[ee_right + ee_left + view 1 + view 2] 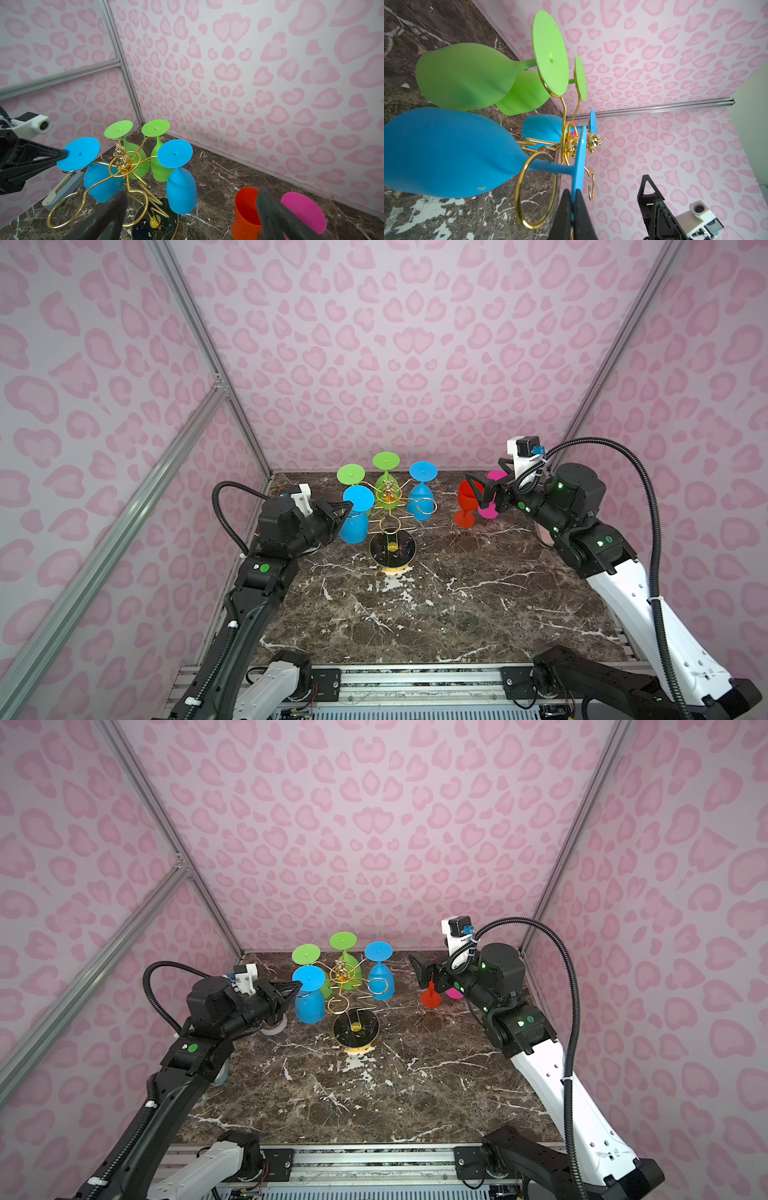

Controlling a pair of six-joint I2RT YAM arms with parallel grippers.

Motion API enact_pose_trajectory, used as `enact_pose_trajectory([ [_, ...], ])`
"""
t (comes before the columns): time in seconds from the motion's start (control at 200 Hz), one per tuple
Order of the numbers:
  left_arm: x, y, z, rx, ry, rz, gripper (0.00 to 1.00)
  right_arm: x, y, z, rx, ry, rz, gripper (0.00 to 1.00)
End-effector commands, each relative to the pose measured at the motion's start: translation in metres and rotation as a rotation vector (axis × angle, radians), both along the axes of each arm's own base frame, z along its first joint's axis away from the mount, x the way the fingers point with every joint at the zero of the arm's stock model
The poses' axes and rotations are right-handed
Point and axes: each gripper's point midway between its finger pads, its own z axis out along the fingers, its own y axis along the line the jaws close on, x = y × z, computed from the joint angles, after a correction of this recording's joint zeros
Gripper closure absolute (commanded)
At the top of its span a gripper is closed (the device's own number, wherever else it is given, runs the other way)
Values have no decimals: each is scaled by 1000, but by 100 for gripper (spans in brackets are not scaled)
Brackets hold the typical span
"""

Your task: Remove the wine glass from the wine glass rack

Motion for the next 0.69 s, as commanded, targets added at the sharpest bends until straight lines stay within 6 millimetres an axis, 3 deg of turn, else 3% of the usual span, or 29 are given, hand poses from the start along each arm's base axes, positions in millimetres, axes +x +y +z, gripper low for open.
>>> enact_pose_trajectory([
  [0.0, 3, -4, 20, -9, -77, -26, 97, 0, 1, 6, 6, -18, 5, 2],
  [0.69, 6, 1, 25, -7, -75, 12, 97, -2, -1, 6, 5, -16, 1, 2],
])
